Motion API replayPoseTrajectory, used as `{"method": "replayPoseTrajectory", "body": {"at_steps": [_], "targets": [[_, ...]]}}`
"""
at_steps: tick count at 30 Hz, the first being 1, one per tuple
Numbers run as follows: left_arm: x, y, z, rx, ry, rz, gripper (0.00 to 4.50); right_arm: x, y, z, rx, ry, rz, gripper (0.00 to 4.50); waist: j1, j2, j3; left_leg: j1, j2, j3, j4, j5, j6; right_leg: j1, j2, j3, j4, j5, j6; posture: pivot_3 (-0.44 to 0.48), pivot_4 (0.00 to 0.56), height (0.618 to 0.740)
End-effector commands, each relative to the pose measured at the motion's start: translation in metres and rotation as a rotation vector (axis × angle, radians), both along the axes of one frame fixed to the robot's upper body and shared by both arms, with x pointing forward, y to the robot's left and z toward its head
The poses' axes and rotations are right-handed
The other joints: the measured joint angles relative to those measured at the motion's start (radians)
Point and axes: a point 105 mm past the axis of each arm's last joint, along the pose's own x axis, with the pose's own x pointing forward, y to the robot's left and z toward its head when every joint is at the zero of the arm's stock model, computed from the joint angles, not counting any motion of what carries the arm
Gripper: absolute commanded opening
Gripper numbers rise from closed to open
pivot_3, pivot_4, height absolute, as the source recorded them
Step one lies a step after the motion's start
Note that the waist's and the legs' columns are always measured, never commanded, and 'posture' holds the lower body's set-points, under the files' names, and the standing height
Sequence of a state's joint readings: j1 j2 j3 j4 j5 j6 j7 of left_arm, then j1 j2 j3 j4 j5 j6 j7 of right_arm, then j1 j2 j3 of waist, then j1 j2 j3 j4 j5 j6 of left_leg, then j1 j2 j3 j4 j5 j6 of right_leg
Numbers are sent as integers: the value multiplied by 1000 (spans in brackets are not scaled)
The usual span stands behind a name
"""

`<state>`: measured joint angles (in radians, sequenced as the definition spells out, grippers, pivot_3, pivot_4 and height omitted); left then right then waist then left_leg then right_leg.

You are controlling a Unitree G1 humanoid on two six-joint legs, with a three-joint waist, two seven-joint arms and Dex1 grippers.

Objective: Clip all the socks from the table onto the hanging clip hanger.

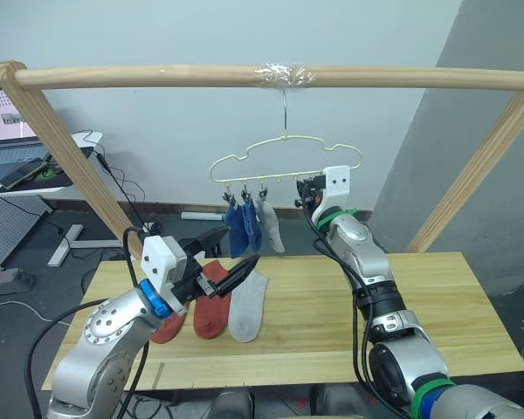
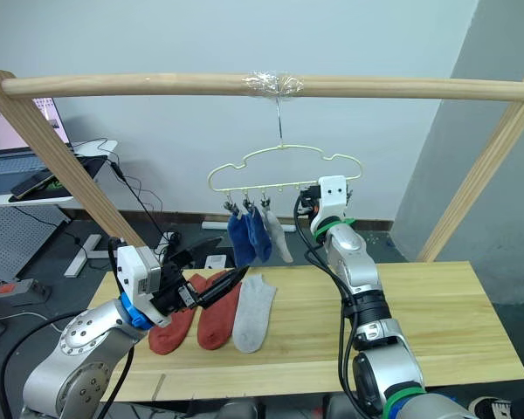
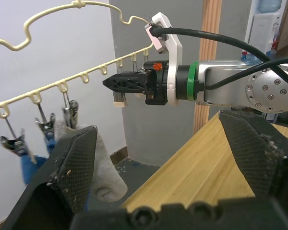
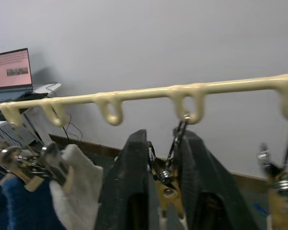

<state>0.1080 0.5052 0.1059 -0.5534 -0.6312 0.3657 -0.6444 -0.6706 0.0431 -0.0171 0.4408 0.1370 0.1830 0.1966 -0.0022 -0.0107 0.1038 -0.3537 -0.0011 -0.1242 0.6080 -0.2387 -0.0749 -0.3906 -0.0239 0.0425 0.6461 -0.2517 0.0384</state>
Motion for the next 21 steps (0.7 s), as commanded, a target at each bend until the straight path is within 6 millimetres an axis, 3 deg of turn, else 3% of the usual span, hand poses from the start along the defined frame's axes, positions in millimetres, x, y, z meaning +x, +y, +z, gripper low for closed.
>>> {"method": "replayPoseTrajectory", "body": {"at_steps": [1, 4, 10, 12, 14, 21], "targets": [[-5, -5, 11, -2, -51, -21, 4500, 2, 0, 17, 13, -51, 1, 13, 0, 0, 0, 0, 0, 0, 0, 0, 0, 0, 0, 0, 0, 0, 0, 123, 58, 740], [0, 0, 0, 36, -7, 19, 4500, 1, -3, 17, 20, -46, -4, 13, 0, 1, 1, 0, 0, 0, 0, 0, 0, 0, 0, 0, 0, 0, 0, 115, 62, 740], [21, 42, -86, 286, 240, 168, 4500, -2, -15, 18, -7, -30, 0, 13, -5, 7, 5, 0, 0, 0, 0, 0, 0, -1, 0, 0, 0, 0, 0, 79, 73, 740], [27, 16, -109, 326, 273, 147, 4500, -4, -18, 20, -16, -26, 1, 13, -6, 8, 6, -1, 0, 0, 0, 0, 0, -2, 0, 0, 0, 0, 0, 61, 81, 740], [38, -1, -119, 358, 275, 141, 4500, -6, -21, 21, -25, -25, 1, 13, -2, 8, 8, -5, -2, -1, 1, 0, 0, -3, 0, 1, -1, 0, 0, 57, 85, 740], [66, -20, -158, 494, 367, 172, 4500, -18, -24, 23, -32, -7, 2, 13, -27, 8, 13, -12, -1, -4, 0, 0, 0, -11, 3, 1, 2, 3, 6, -7, 115, 740]]}}
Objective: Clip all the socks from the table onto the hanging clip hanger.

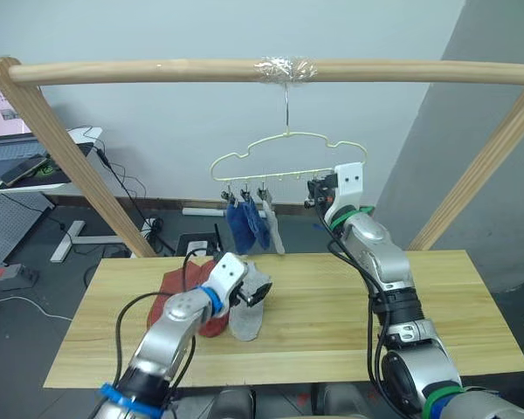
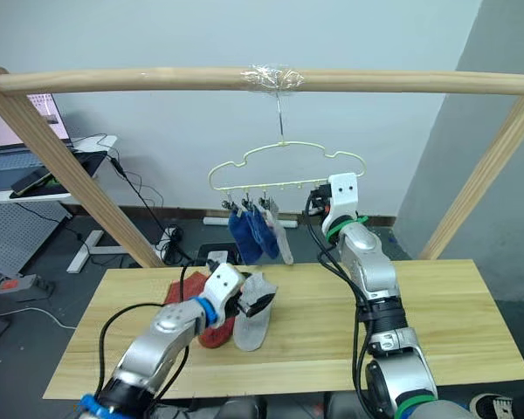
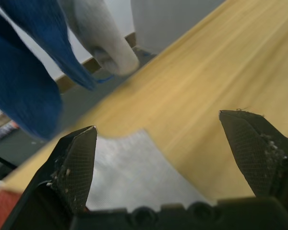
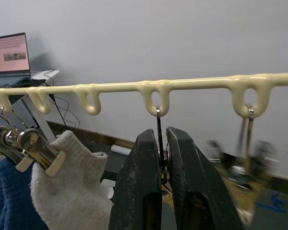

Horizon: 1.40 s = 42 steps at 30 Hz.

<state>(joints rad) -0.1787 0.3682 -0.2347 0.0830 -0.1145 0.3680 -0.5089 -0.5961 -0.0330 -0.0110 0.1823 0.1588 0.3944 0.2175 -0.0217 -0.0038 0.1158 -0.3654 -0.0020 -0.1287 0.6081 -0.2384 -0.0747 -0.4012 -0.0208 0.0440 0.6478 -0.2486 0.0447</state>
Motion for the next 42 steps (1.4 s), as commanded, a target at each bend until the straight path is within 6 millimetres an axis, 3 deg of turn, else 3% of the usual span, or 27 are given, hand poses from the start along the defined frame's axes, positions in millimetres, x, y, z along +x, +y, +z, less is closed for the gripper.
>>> {"method": "replayPoseTrajectory", "body": {"at_steps": [1, 6, 13, 16, 29, 30, 32, 36, 42], "targets": [[5, 1, -25, 86, 47, 51, 4500, -6, -1, 9, 12, -15, 2, 13, -12, 2, 1, 0, 0, 0, 0, 0, 0, 0, 0, 0, 0, 0, 0, -10, 117, 740], [13, 7, -41, 197, 53, 72, 4500, -12, -4, 7, 8, -1, -6, 13, -29, 1, 3, -1, 0, 0, 0, 0, 0, -1, 0, 0, 0, 0, 1, -20, 123, 740], [6, 5, -59, 171, 155, 65, 4500, -12, -8, 9, -1, 2, -14, 13, -29, 1, 5, -1, -1, 0, 0, 0, 0, -1, 0, 0, 0, 0, 1, -26, 120, 740], [3, -2, -65, 143, 189, 49, 3893, -12, -7, 9, -3, 2, -10, 0, -29, 1, 5, -1, -1, 0, 0, 0, 0, -1, 0, 0, 0, 0, 1, -24, 115, 740], [-11, -19, -70, 91, 134, 5, 287, -8, -12, 10, -2, 3, -23, 0, -28, 1, 5, -1, -1, 0, 0, 0, 0, 0, -1, 0, 0, 0, 1, -23, 116, 740], [-10, -23, -67, 58, 121, 7, 11, -8, -13, 11, -3, 3, -23, 0, -28, 1, 5, -1, -1, 0, 0, 0, 0, 0, -1, 0, 0, 0, 1, -24, 116, 740], [-7, -32, -56, -34, 93, 14, 11, -7, -14, 11, -3, 6, -23, 0, -28, 1, 5, -1, -1, 0, 0, 0, 0, 0, -1, 0, 0, 0, 1, -24, 117, 740], [7, -58, 7, -386, -77, -8, 11, -7, -19, 14, 26, 50, -29, 0, -25, -1, 8, -2, -1, 0, 1, 0, 0, 0, -1, 0, 0, 0, 1, -26, 119, 740], [11, -76, 66, -527, -260, -68, 11, -12, -17, 19, 196, 201, 7, 0, -26, -2, 9, -2, -1, 0, 1, 0, 0, 0, -1, 0, 0, 0, 1, -36, 115, 740]]}}
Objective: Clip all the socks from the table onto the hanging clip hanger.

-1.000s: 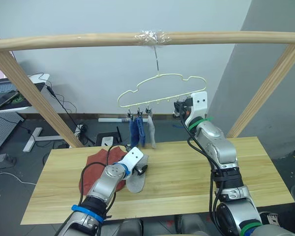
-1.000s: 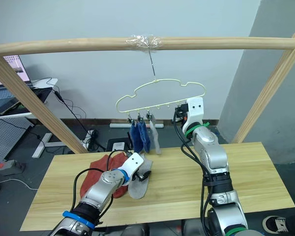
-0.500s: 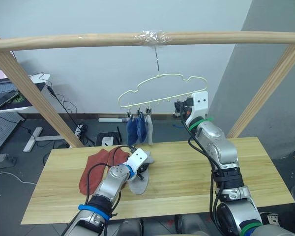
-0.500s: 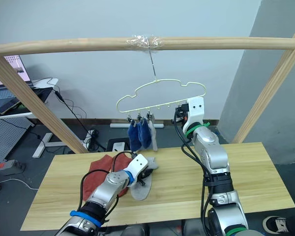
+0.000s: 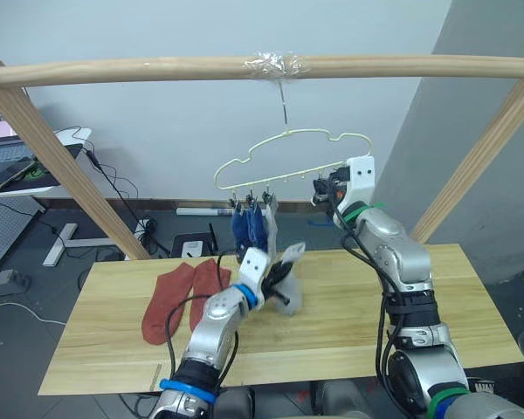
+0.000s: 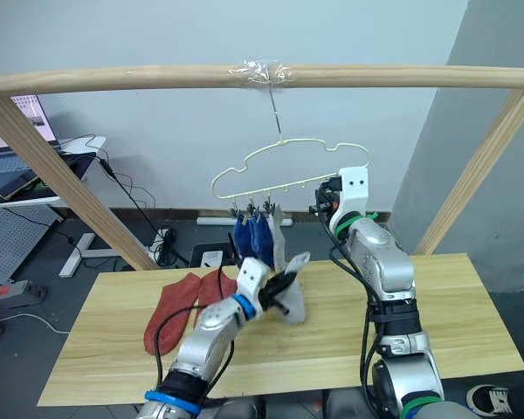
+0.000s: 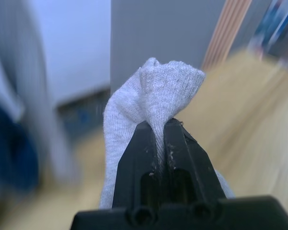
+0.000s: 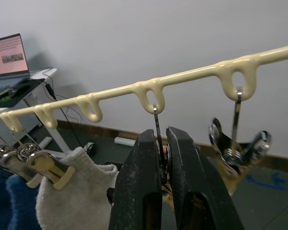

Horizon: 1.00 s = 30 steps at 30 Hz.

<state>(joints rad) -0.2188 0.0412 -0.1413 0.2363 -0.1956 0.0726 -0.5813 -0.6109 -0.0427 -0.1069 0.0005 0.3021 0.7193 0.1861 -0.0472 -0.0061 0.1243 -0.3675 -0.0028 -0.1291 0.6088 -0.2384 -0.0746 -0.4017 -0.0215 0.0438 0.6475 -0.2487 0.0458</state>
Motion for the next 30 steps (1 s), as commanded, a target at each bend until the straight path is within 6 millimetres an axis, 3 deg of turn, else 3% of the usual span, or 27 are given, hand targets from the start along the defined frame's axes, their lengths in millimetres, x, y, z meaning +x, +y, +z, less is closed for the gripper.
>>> {"method": "replayPoseTrajectory", "body": {"at_steps": [1, 4, 9, 20, 30], "targets": [[1, -7, 37, -85, -124, -9, 11, -5, -4, 6, 95, 88, 3, 0, -1, 0, 0, 0, 0, 0, 0, 0, 0, 0, 0, 0, 0, 0, 0, -38, 112, 740], [0, -16, 49, -108, -160, -15, 11, -9, -4, 12, 152, 138, 15, 0, 0, 0, 0, -1, 0, 0, 0, 0, 0, 0, 0, 0, -1, 0, 0, -44, 112, 740], [3, -23, 51, -109, -180, -9, 11, -11, -3, 15, 239, 203, 15, 0, -2, 0, 0, -1, 0, 0, 0, 0, 0, 0, 0, 0, -1, 0, 0, -57, 111, 740], [11, -18, 61, -112, -229, 18, 11, -14, -6, 10, 247, 250, 10, 0, -7, 0, 0, -2, 0, 0, 0, 0, 0, -1, 0, 0, -1, 0, 0, -63, 109, 740], [1, -18, 70, -28, -375, 9, 11, -11, -17, 8, 244, 259, -29, 0, -7, 0, 0, -2, 0, 0, 0, 0, 0, -1, 0, 0, -1, 0, 0, -65, 108, 740]]}}
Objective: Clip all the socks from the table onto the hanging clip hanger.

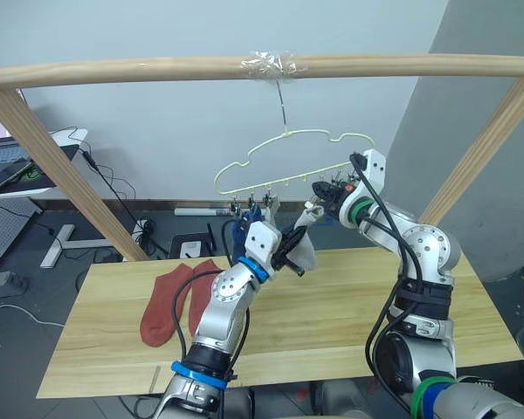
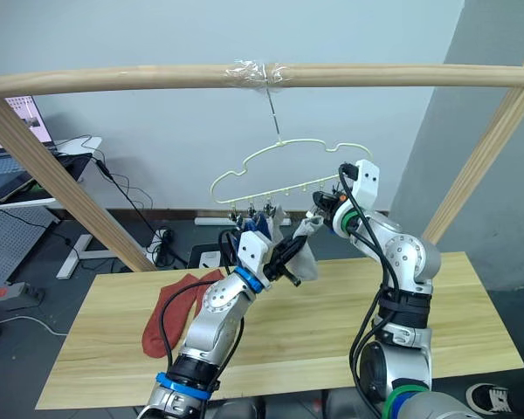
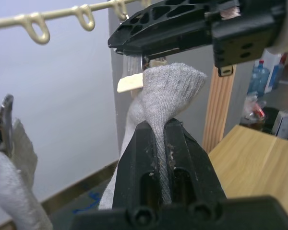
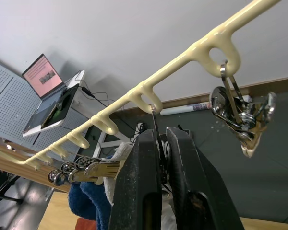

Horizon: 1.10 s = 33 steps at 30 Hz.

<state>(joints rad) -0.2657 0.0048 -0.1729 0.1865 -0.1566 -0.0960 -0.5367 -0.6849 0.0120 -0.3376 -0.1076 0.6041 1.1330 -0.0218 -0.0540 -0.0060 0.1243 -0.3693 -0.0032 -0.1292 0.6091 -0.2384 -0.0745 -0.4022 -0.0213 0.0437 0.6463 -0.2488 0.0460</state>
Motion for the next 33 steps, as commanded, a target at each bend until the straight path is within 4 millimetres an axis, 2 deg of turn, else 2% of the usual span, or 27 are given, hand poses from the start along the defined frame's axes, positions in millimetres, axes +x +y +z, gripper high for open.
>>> {"method": "replayPoseTrajectory", "body": {"at_steps": [1, 8, 16, 31, 32, 33], "targets": [[-3, -1, 20, 21, -137, 19, 11, 2, -12, 0, 0, 14, -46, 0, 0, 0, 0, 0, 0, 0, 0, 0, 0, 0, 0, 0, 0, 0, 0, -67, 107, 740], [3, 0, 26, 46, -224, 95, 11, -1, -6, 2, 61, 51, -4, 0, 0, 0, 0, 0, 0, 0, 0, 0, 0, 0, 0, 0, 0, 0, 0, -70, 107, 740], [2, -4, 21, 105, -265, 77, 11, -5, 0, 6, 127, 86, 23, 0, -2, 0, 0, 0, 0, 0, 0, 0, 0, 0, 0, 0, 0, 0, 0, -71, 108, 740], [4, -7, 32, 157, -373, 103, 11, -7, 3, 4, 140, 110, 33, 0, -2, 0, 0, -1, 0, 0, 0, 0, 0, -1, 0, 0, 0, 0, 0, -65, 102, 740], [4, -7, 32, 156, -373, 102, 0, -7, 3, 4, 144, 110, 34, 526, -2, 0, 0, -1, 0, 0, 0, 0, 0, -1, 0, 0, 0, 0, 0, -62, 99, 740], [4, -7, 32, 155, -373, 102, 0, -7, 4, 4, 147, 109, 35, 668, -2, 0, 0, -1, 0, 0, 0, 0, 0, -1, 0, 0, 0, 0, 0, -62, 99, 740]]}}
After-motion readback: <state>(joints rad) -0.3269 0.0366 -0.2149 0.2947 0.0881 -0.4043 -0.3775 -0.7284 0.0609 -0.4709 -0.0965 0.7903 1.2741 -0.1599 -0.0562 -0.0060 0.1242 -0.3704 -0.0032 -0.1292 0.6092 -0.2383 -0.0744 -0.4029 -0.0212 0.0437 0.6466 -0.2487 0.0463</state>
